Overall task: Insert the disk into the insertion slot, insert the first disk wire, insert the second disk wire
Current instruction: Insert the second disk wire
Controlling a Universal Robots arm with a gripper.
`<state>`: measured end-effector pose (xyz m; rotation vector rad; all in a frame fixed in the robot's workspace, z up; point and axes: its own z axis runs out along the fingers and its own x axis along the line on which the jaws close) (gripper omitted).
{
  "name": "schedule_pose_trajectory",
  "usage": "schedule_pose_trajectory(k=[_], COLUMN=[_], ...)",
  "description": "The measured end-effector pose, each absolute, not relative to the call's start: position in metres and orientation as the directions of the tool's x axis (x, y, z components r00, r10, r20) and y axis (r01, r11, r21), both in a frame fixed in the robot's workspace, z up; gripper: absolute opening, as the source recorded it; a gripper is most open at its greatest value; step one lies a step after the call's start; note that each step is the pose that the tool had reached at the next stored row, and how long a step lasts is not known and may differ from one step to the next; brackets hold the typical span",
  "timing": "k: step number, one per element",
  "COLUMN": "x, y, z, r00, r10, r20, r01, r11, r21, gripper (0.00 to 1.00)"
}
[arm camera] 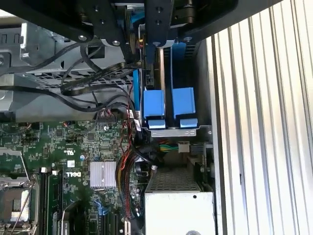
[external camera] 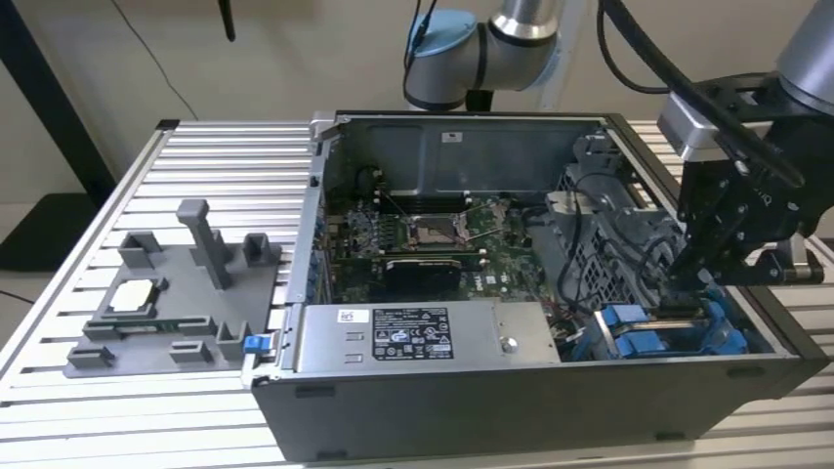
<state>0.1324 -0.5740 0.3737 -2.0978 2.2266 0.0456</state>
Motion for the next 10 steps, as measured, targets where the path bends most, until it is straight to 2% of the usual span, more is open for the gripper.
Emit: schedule_pose_trajectory(k=[10], x=[0.1324], y=[-0.574], z=[0.3797], r00=[-0.058], r10=[-0.995], r20=[-0.079], r01=[-0.998], r11=[0.061], r21=[-0.035], gripper=[1.0])
